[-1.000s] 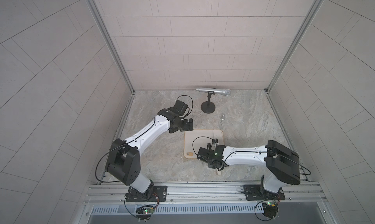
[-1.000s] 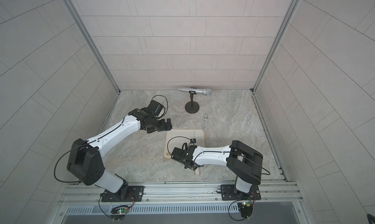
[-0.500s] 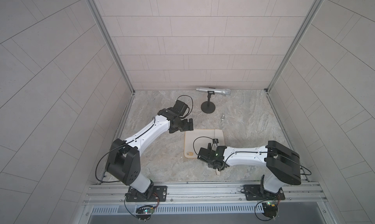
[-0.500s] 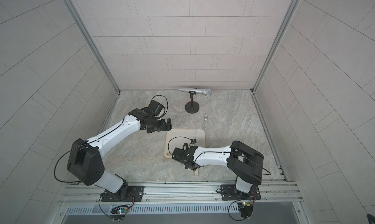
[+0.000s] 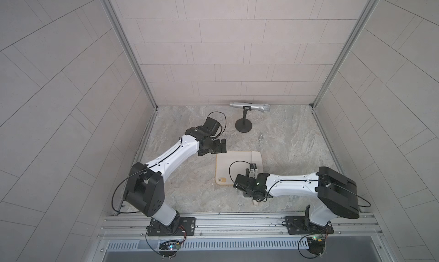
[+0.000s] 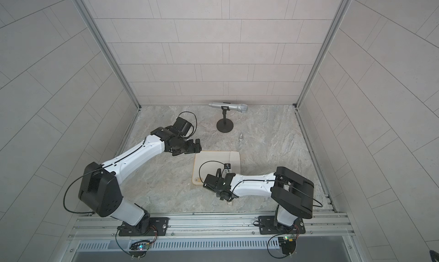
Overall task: Align the knife with the edge of the cutting board
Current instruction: Adjust the knife at the edge of the cutting board.
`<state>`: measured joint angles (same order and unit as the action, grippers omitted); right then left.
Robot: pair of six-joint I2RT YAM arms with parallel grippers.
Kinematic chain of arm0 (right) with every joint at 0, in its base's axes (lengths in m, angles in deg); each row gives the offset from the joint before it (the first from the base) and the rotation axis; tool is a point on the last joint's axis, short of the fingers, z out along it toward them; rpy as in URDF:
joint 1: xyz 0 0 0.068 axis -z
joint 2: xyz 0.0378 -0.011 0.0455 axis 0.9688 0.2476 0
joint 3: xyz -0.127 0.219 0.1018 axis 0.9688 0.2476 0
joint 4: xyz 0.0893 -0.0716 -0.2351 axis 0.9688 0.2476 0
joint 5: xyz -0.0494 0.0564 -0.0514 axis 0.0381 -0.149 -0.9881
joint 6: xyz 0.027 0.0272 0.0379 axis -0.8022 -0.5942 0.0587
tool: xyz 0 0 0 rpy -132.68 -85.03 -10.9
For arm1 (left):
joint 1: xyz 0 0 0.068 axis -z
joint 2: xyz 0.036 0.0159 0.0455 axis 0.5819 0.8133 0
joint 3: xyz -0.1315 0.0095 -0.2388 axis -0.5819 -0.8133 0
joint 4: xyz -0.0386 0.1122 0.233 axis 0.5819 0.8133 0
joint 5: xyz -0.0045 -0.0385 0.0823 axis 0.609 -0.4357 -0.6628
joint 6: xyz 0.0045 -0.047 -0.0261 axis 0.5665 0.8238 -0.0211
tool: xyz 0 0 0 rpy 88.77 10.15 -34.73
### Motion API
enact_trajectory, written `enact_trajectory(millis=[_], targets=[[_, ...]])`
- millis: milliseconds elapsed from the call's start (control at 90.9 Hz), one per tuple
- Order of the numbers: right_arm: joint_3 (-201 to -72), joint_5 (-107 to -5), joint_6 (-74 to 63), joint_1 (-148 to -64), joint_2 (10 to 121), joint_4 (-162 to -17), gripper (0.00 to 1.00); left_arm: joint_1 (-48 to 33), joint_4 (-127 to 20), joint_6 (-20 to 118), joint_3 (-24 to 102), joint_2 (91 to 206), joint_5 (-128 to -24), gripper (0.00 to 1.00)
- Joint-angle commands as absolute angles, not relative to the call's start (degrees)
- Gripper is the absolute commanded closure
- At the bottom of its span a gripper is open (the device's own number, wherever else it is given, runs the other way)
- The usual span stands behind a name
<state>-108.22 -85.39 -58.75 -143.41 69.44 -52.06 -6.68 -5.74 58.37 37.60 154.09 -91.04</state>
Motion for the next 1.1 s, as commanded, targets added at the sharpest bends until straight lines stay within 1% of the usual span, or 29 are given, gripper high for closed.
enact_trajectory(millis=[0, 154, 319, 429, 715, 792, 1090], targets=[[-105.68, -81.65, -60.05, -144.31, 71.56, -53.44, 0.58, -6.25, -4.43, 58.03, 38.24, 153.67, -91.48, 0.00], [-104.91, -81.59, -60.49, -144.46, 72.60, -54.53, 0.62, -6.21, -4.42, 58.00, 38.28, 153.62, -91.65, 0.00], [-105.18, -82.13, -60.58, -144.52, 72.95, -54.01, 0.73, -6.23, -4.42, 57.98, 38.32, 153.60, -91.65, 0.00], [-105.91, -82.85, -60.25, -144.49, 72.78, -53.27, 0.83, -6.23, -4.37, 58.04, 38.30, 153.54, -91.77, 0.00], [-108.22, -86.05, -59.92, -144.71, 71.14, -49.18, 0.98, -6.21, -4.33, 58.00, 38.38, 153.79, -92.01, 0.00], [-108.29, -86.98, -60.20, -144.75, 70.16, -48.24, 1.00, -6.21, -4.35, 58.01, 38.32, 153.83, -92.00, 0.00], [-108.50, -88.44, -60.47, -144.85, 68.13, -46.09, 1.00, -6.23, -4.28, 57.91, 38.33, 154.10, -92.31, 0.00]])
